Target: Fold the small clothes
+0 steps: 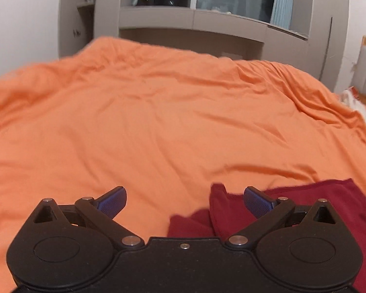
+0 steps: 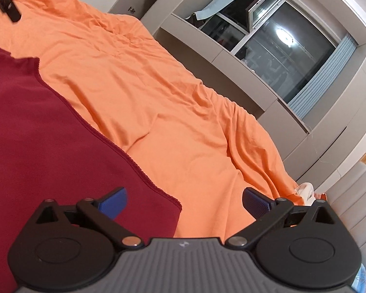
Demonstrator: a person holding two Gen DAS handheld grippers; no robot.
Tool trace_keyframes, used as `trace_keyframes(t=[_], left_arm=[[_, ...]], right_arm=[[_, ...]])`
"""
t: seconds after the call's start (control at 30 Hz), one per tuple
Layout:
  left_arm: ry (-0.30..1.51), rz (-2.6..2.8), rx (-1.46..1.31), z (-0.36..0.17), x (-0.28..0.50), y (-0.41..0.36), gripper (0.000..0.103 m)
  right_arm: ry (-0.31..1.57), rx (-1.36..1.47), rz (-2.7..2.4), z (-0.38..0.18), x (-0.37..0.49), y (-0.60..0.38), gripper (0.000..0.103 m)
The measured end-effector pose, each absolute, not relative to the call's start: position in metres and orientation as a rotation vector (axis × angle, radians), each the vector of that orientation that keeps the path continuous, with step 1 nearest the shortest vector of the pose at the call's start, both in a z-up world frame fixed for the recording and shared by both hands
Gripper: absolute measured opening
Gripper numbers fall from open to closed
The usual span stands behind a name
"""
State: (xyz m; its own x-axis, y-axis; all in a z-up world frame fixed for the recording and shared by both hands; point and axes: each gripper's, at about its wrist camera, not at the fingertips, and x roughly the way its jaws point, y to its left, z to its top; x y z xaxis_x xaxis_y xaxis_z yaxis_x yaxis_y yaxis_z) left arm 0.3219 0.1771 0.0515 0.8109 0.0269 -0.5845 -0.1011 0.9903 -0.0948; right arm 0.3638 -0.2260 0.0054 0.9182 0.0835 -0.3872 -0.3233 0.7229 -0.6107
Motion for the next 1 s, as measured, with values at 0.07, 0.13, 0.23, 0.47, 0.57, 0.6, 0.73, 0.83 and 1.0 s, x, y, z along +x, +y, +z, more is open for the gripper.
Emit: trace_keyframes(t=[0.07, 0.13, 0.23, 0.47, 0.57, 0.6, 0.73, 0.83, 1.0], left_arm=[[0.658, 0.024, -0.169, 0.041, 0.32, 0.185, 0.102], [0.705, -0.028, -0.223, 0.03, 0.32, 0.192, 0.102], [0.765, -0.094, -0.304, 0.013, 0.318, 0.2, 0.102], [0.757, -0.234, -0.443, 0.009, 0.302, 0.206, 0.102], [0.747, -0.3, -0.49, 0.015, 0.294, 0.203, 0.102], [0.74, -0.312, -0.495, 0.018, 0.291, 0.201, 0.102], [0.702, -0.404, -0.554, 0.031, 0.276, 0.198, 0.102], [0.683, -0.461, -0.558, 0.038, 0.264, 0.192, 0.102], [0.679, -0.494, -0.533, 0.04, 0.254, 0.181, 0.102]], right_arm=[[0.344, -0.712, 0.243, 0.01, 0.356, -0.226, 0.103], [0.336, -0.688, 0.261, 0.016, 0.346, -0.225, 0.103], [0.318, -0.654, 0.291, 0.026, 0.33, -0.223, 0.103], [0.307, -0.645, 0.346, 0.029, 0.299, -0.215, 0.103], [0.316, -0.643, 0.363, 0.026, 0.289, -0.212, 0.103], [0.317, -0.643, 0.37, 0.026, 0.285, -0.211, 0.103], [0.32, -0.636, 0.384, 0.025, 0.274, -0.209, 0.103], [0.327, -0.623, 0.392, 0.025, 0.269, -0.209, 0.103], [0.338, -0.613, 0.396, 0.024, 0.264, -0.206, 0.103]])
